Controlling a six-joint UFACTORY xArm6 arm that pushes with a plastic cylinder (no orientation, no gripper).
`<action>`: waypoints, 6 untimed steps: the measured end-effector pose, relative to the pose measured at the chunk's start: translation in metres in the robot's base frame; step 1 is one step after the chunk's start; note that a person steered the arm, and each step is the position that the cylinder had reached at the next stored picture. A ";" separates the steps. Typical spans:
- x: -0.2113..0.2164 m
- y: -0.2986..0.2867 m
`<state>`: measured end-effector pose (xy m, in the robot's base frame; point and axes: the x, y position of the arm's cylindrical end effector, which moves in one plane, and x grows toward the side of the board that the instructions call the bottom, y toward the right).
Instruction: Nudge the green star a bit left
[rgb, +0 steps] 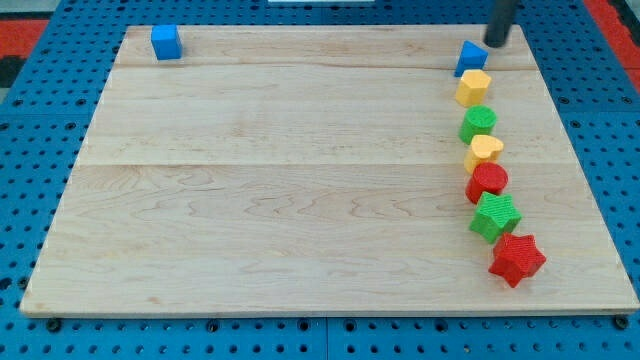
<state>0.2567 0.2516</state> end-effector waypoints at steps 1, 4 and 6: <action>0.010 -0.083; -0.034 -0.368; 0.002 -0.301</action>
